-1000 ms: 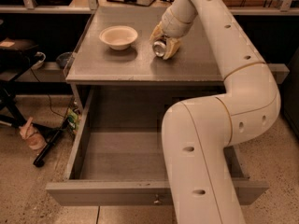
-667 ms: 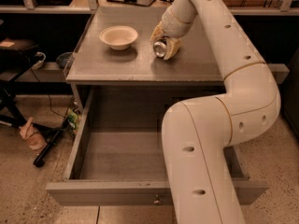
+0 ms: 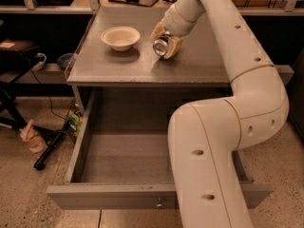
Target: Place pepsi can into top drawer
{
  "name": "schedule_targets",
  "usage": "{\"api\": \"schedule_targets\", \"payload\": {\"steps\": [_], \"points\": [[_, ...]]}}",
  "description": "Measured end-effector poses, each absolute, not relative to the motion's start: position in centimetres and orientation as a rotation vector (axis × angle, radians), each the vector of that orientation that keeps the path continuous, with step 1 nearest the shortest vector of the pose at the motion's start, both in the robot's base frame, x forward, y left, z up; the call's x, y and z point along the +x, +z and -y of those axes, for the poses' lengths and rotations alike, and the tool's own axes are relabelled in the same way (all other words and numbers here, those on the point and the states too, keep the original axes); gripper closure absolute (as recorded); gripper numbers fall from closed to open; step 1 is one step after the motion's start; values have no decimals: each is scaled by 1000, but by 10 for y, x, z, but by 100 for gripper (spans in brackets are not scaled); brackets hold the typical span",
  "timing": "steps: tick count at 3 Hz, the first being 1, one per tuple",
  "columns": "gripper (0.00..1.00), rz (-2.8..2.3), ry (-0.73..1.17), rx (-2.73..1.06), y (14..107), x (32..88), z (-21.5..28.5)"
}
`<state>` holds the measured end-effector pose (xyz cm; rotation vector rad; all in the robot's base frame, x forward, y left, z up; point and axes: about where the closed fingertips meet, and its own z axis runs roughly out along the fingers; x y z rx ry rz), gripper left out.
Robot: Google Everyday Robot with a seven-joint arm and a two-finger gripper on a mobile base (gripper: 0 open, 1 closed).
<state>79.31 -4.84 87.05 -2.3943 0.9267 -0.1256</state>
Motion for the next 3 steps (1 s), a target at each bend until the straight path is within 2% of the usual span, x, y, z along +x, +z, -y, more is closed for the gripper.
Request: {"api": "schedule_targets", "payload": {"steps": [3], "points": [[100,-568,-43,-2269,920,754,38]]}}
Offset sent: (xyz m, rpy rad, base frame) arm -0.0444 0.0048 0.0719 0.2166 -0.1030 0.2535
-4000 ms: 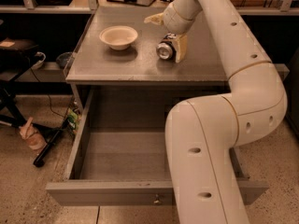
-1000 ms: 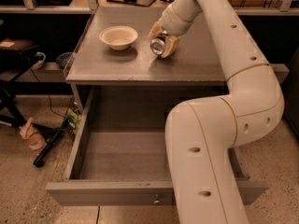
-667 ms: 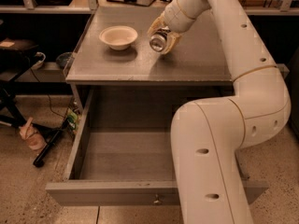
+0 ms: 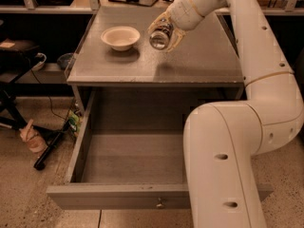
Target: Place pepsi can into top drawer
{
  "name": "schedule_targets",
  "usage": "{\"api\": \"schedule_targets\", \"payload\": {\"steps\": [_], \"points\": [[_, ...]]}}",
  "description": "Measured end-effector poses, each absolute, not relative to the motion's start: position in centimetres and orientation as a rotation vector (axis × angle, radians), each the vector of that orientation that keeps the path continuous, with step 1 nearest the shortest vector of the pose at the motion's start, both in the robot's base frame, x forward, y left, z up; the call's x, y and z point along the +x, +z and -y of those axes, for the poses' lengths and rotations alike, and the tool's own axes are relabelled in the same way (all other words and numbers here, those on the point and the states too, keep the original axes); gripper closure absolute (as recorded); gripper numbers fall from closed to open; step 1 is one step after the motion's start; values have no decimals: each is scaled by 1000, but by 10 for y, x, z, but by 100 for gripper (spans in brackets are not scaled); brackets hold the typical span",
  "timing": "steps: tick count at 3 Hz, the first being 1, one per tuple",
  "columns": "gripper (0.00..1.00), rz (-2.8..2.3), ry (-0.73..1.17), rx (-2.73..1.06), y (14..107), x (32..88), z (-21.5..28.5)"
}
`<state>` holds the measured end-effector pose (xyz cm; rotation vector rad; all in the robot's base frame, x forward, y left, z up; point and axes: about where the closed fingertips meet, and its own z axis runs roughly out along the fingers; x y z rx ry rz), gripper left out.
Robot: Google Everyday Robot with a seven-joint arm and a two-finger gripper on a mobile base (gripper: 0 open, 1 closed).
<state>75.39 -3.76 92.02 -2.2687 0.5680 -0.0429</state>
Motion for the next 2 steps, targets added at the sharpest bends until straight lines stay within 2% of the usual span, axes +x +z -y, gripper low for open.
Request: {"api": "schedule_targets", "payload": {"steps": [2], "points": [[100,-379,39,-2200,935,707,66]]}}
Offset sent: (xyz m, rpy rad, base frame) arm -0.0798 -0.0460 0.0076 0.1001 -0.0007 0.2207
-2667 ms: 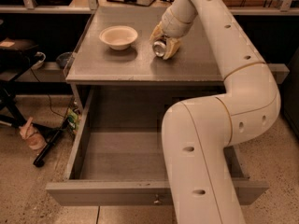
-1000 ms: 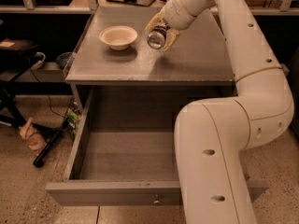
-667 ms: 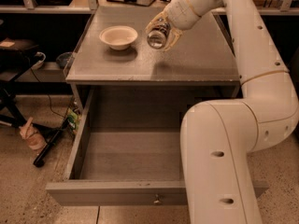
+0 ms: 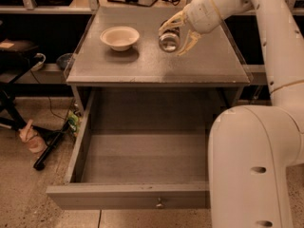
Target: Place pepsi can into top drawer
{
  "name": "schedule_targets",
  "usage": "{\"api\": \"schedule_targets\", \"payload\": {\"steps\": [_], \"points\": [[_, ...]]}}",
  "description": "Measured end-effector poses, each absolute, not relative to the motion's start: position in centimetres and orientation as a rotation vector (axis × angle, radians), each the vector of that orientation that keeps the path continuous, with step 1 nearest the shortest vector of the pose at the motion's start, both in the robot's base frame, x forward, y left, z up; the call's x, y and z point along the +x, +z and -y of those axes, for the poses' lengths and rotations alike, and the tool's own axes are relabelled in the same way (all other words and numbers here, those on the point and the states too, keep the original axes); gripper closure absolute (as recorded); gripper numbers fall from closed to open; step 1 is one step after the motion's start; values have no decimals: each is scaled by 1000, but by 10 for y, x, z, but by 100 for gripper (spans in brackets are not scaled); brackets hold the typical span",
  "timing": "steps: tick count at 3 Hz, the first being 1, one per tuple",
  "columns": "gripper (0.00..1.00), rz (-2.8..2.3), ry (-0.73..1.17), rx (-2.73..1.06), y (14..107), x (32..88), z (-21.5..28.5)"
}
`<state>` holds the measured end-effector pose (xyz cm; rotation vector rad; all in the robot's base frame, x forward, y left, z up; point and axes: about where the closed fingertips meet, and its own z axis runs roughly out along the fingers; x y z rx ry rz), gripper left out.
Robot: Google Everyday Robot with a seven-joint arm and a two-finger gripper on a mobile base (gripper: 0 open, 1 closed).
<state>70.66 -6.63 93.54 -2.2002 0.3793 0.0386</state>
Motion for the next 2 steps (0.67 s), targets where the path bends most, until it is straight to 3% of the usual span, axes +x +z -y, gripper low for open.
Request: {"api": "schedule_targets", "payload": {"steps": [2], "points": [[100,-402,-3,-2193,938,718,57]]}}
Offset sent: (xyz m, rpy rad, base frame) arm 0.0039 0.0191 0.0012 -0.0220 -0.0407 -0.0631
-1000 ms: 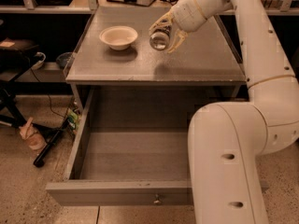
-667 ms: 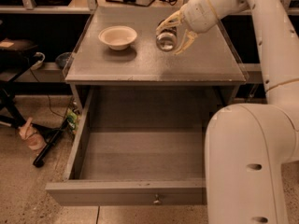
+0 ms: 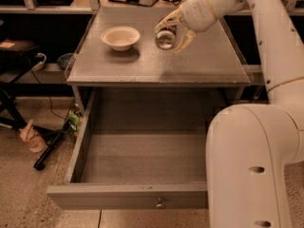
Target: Place pepsi can into top drawer
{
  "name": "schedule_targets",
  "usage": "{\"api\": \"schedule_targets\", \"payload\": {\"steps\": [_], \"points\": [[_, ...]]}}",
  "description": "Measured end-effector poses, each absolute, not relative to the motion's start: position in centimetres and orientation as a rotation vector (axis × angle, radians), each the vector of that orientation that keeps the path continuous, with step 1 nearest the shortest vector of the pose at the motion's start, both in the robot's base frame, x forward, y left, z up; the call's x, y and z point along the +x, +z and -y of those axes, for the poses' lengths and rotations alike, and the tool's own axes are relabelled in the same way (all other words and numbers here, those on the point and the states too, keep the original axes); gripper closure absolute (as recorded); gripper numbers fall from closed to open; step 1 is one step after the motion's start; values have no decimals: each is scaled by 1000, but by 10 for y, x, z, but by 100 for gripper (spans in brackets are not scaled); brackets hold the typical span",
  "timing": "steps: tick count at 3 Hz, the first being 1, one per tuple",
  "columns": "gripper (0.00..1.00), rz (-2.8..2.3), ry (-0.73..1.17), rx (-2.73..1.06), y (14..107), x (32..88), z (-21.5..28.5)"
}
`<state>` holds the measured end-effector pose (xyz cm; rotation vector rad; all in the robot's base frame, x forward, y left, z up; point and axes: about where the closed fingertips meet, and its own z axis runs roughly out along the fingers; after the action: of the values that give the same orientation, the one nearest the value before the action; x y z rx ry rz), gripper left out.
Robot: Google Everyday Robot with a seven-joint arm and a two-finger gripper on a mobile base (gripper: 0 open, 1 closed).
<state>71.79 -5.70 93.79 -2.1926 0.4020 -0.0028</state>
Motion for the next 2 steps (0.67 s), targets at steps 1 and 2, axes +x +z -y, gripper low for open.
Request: {"api": "schedule_targets", "payload": {"steps": [1,2], "points": [[100,-412,-32,-2176,945,716,55],[100,-428,-19,-2151,950,685,63]]}}
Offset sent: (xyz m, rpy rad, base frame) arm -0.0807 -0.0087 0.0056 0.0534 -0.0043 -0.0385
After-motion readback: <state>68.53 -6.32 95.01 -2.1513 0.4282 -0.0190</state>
